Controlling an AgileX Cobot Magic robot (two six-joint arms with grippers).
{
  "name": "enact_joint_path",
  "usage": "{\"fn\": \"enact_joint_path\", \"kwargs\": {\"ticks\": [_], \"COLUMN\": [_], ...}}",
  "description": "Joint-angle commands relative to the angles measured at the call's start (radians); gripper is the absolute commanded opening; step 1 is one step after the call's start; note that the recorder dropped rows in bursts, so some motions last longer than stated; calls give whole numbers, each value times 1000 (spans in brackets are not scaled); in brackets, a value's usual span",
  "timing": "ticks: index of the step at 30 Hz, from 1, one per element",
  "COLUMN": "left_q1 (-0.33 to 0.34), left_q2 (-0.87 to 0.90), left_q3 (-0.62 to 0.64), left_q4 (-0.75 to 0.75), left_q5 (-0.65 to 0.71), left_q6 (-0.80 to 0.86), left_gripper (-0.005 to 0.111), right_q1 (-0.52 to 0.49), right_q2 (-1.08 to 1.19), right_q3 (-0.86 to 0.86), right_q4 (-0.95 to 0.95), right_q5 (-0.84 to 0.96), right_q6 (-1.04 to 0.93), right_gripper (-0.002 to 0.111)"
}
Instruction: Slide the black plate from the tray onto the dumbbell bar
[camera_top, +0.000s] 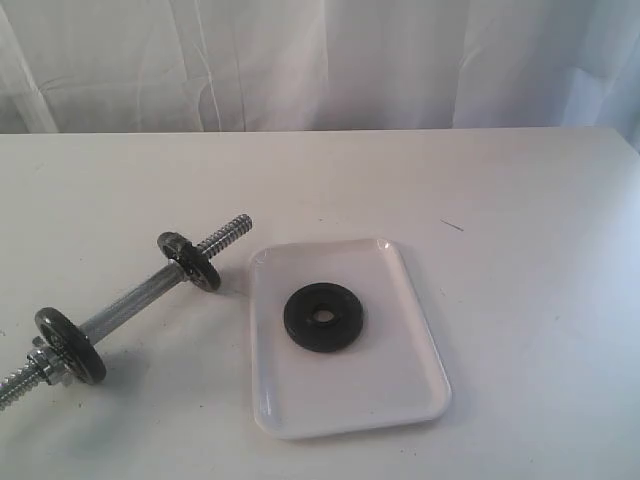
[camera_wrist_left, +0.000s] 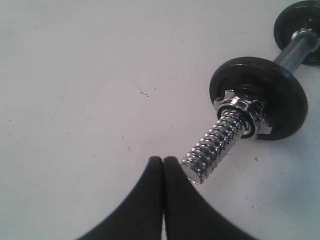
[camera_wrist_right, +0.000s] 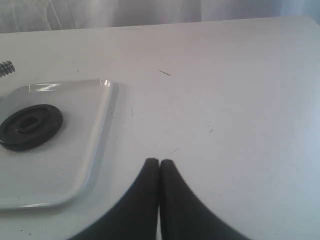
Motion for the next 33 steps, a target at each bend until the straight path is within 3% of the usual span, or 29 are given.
{"fn": "enact_joint_path", "kwargs": {"ticks": [1,10,17,33], "left_q1": [2,2,2,2], "left_q2": [-3,-3,-3,-3], "left_q3": [6,6,6,6], "left_q4": [-2,66,13,8], "left_q5": [0,0,-172,-154], "left_q6": [-6,-6,-17,-27], "left_gripper": [0,0,0,0], "right_q1": [-5,-5,-5,-5], "right_q2": [-5,-5,-5,-5], "right_q3": [5,5,5,5], "right_q4": [-6,-6,-6,-16], "right_q5": [-14,-14,-14,-29], "right_q6": [-1,-1,-1,-13], "right_gripper": [0,0,0,0]}}
